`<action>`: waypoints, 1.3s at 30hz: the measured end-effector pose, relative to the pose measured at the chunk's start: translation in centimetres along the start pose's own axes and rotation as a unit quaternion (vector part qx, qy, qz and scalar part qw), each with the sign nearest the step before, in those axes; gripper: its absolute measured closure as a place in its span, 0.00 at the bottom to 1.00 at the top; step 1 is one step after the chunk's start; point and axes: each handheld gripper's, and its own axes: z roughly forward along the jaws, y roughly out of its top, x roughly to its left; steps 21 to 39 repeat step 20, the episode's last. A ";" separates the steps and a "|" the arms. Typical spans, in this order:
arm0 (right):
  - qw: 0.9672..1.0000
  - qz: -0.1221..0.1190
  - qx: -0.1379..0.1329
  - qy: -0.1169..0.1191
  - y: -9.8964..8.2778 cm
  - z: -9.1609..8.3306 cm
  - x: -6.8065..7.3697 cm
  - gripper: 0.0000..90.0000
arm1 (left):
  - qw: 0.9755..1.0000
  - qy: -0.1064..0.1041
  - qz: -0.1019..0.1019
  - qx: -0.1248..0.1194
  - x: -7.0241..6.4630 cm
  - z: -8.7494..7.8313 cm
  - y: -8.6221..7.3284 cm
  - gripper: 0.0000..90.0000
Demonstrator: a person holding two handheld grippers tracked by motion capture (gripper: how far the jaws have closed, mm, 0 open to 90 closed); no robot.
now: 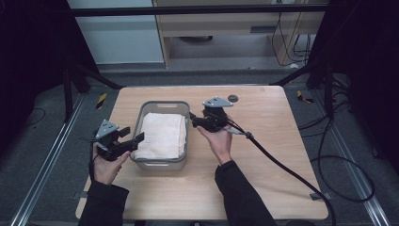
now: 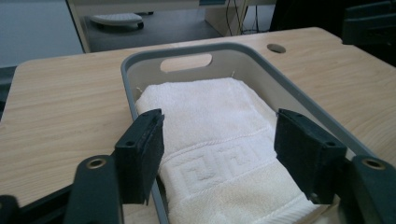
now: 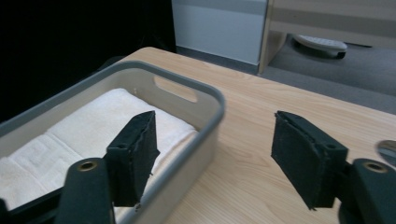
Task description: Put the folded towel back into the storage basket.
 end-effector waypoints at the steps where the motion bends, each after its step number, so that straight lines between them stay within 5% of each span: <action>1: 1.000 0.000 -0.007 -0.001 -0.2 -1.2 -0.9 0.31 | 1.000 -0.002 -0.001 -0.003 0.0 -0.1 0.0 0.34; 6: 1.000 0.008 -0.011 -0.002 -1.2 -3.4 -2.8 0.23 | 1.000 -0.005 -0.003 0.000 0.1 -0.2 -0.5 0.32; 18: 1.000 0.026 0.010 -0.005 -6.9 -10.2 -8.0 0.15 | 1.000 0.007 0.012 0.003 0.4 -0.8 -2.3 0.29; 39: 1.000 0.027 0.010 -0.007 -7.2 -10.6 -8.3 0.16 | 1.000 0.013 0.012 0.003 0.7 -1.1 -2.7 0.29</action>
